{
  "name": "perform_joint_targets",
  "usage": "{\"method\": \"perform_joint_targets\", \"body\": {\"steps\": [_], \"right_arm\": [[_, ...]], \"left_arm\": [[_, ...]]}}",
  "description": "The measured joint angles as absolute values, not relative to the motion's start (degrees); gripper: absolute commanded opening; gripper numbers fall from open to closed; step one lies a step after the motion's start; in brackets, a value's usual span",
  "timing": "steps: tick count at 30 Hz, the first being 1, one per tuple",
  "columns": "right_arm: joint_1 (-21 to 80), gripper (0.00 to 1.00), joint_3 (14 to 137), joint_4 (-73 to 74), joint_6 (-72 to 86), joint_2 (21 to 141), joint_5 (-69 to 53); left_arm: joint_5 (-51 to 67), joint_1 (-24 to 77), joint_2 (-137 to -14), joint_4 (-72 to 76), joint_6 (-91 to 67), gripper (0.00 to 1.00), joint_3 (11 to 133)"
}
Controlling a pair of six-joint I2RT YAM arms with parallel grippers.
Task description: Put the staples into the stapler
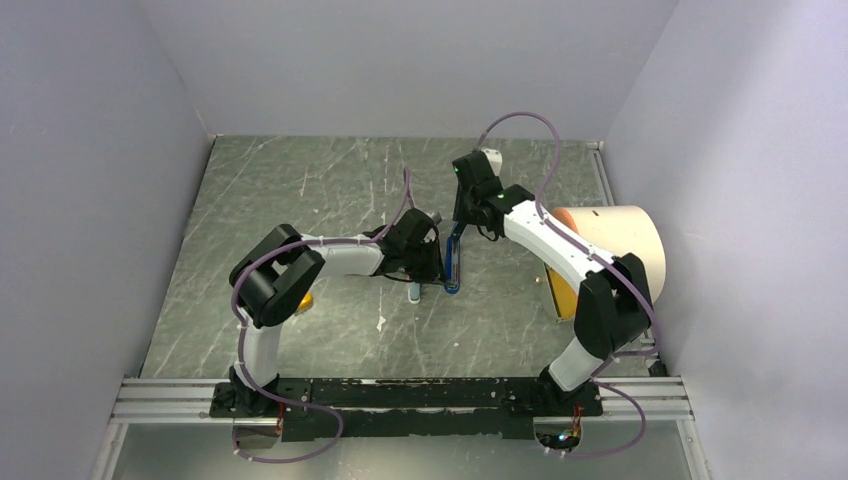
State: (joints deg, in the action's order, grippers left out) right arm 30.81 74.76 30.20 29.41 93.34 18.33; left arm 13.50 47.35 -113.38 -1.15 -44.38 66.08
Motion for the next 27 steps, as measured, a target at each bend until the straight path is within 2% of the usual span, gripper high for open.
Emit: {"method": "perform_joint_targets", "body": {"steps": [27], "right_arm": [[37.6, 0.17, 65.82, 35.48, 34.85, 88.6, 17.04]], "left_arm": [[11.09, 47.37, -113.71, -1.54, -44.42, 0.16, 66.81]]}}
